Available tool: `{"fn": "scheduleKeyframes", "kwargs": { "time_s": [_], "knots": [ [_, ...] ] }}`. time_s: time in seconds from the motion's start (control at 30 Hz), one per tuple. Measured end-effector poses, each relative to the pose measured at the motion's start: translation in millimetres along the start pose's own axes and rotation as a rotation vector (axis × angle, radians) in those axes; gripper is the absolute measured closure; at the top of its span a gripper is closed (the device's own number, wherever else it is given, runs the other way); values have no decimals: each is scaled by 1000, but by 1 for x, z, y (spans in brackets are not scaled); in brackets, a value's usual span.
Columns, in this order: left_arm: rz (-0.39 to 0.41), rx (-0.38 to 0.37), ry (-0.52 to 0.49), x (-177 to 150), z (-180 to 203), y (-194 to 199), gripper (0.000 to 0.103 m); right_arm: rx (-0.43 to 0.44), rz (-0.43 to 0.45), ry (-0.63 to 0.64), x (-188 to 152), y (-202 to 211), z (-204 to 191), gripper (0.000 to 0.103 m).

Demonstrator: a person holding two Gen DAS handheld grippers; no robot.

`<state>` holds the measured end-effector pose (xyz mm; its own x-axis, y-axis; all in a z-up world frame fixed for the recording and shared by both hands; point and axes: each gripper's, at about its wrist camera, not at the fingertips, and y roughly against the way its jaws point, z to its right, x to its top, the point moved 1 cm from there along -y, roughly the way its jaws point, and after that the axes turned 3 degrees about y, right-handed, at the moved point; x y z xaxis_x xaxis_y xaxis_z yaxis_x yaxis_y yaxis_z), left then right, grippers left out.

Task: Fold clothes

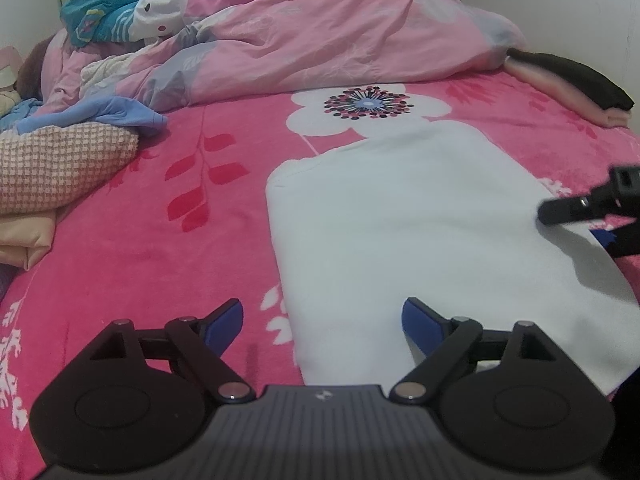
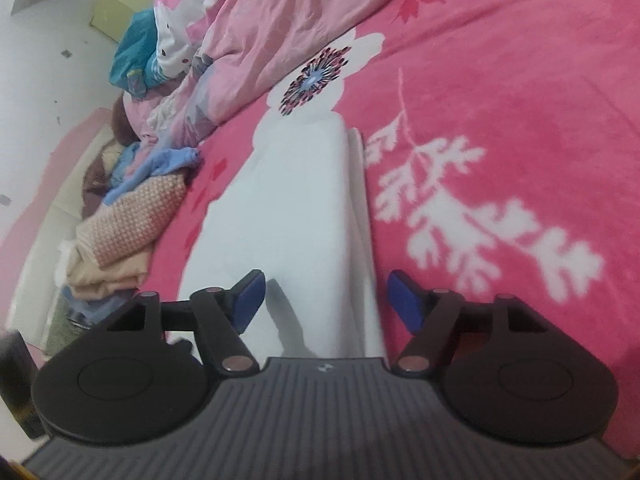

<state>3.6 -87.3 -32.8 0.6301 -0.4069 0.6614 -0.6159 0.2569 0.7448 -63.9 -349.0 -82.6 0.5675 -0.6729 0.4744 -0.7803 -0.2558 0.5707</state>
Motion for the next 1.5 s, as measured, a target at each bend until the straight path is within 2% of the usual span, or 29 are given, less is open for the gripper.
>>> {"fn": "scheduleKeyframes", "kwargs": {
  "time_s": [0.17,0.27,0.37,0.47,0.7,0.8,1.07,1.33,1.5],
  "knots": [
    [-3,0,-1,1,1,-1,14,85,-33,-59,18,-20,7,22],
    [2,-11,-2,1,-1,-1,13,108,-46,-59,23,-25,6,20],
    [50,-81,41,2,-13,4,13,118,-48,-26,21,-25,5,19],
    [90,-183,117,2,-32,6,13,136,-44,-9,20,-24,8,19],
    [-45,-473,377,-4,-78,-32,15,145,-59,-14,24,-26,10,18],
    [-88,-537,435,-13,-85,-45,16,144,-64,-5,24,-26,9,17],
    [-106,-660,470,-10,-86,-64,16,175,-92,14,30,-33,9,15],
    [-127,-709,484,8,-77,-89,15,218,-89,36,38,-49,5,15],
    [-116,-744,503,-4,-88,-87,30,269,-115,121,19,-32,6,17]
  ]
}}
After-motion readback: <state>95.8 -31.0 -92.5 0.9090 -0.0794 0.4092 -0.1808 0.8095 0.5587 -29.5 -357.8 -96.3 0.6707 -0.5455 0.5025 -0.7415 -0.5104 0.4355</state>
